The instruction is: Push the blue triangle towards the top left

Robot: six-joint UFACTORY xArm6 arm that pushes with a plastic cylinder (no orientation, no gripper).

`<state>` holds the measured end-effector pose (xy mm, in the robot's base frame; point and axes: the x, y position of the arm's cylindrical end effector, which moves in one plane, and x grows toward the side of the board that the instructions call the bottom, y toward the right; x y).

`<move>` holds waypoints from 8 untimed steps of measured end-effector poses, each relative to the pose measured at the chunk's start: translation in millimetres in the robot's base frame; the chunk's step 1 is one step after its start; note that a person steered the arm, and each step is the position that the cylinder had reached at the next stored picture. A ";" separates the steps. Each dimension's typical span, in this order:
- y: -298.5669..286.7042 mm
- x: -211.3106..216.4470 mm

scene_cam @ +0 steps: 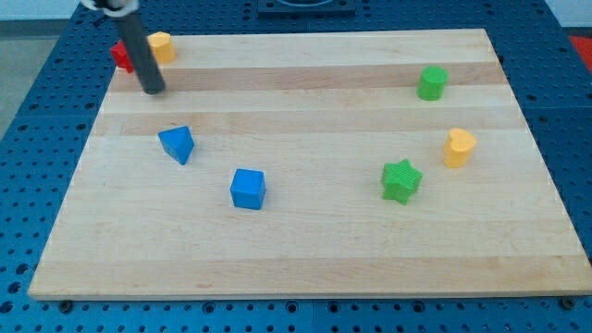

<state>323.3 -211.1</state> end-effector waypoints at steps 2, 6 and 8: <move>91.9 56.6; 76.1 122.1; 21.2 122.6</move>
<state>445.9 -189.8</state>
